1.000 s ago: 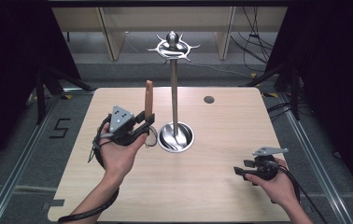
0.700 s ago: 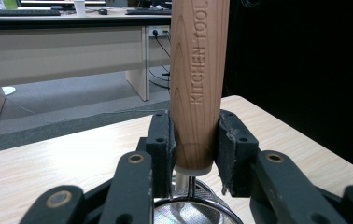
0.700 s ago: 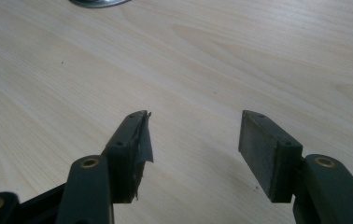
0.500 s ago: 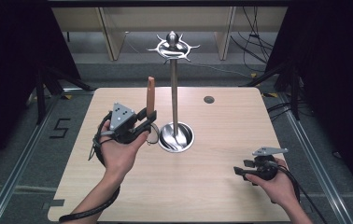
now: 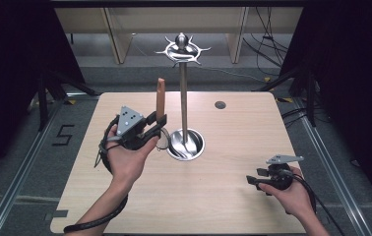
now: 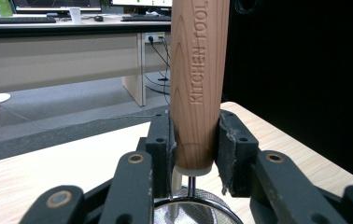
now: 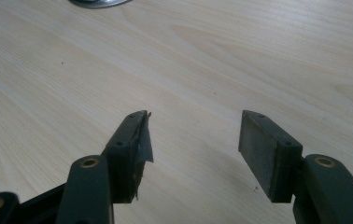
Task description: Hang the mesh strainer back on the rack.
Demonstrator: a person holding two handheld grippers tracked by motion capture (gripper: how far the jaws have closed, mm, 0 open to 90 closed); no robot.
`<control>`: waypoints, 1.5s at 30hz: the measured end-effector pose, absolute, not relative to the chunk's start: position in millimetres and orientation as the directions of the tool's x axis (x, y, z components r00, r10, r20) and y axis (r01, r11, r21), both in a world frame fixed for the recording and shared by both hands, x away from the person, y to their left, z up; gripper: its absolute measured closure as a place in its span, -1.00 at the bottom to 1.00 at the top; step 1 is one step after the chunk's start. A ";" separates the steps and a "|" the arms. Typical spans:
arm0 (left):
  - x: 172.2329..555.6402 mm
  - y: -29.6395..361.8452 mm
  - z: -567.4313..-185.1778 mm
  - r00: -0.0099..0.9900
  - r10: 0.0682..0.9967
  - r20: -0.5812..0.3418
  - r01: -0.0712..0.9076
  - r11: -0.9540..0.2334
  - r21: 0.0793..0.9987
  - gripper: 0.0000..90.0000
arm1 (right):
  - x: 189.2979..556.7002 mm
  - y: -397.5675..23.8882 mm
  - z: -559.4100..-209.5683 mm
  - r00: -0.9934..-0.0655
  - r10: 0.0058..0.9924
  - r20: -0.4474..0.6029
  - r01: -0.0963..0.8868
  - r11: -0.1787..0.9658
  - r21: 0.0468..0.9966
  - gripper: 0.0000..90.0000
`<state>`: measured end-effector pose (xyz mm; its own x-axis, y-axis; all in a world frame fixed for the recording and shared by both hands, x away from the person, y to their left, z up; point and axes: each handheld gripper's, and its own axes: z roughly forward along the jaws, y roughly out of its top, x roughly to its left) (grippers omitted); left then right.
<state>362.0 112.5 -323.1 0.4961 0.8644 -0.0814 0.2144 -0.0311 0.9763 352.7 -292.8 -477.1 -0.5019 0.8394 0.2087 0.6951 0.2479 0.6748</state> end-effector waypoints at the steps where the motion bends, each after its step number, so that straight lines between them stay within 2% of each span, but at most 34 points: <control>1: 362.0 112.3 -322.5 0.497 0.864 -0.080 0.214 -0.033 0.976 0.51 | 352.7 -292.8 -477.1 -0.503 0.839 0.208 0.695 0.249 0.675 -0.03; 17: 361.9 108.0 -315.3 0.528 0.847 -0.055 0.173 -0.043 0.984 0.51 | 353.2 -293.4 -477.5 -0.511 0.836 0.201 0.686 0.256 0.681 -0.03; 39: 365.0 100.1 -302.0 0.520 0.852 -0.055 0.156 -0.031 0.987 0.51 | 353.2 -293.1 -477.2 -0.512 0.836 0.197 0.684 0.258 0.682 -0.03; 40: 366.0 100.8 -301.5 0.520 0.854 -0.035 0.141 -0.045 0.989 0.51 | 353.2 -293.1 -477.2 -0.512 0.836 0.197 0.684 0.258 0.682 -0.03; 44: 366.1 98.5 -301.1 0.522 0.851 -0.055 0.155 -0.031 0.987 0.51 | 352.5 -292.8 -476.7 -0.500 0.841 0.205 0.695 0.249 0.675 -0.03; 45: 366.9 99.3 -300.3 0.520 0.854 -0.036 0.141 -0.044 0.989 0.51 | 352.6 -293.0 -476.7 -0.501 0.841 0.205 0.695 0.250 0.674 -0.03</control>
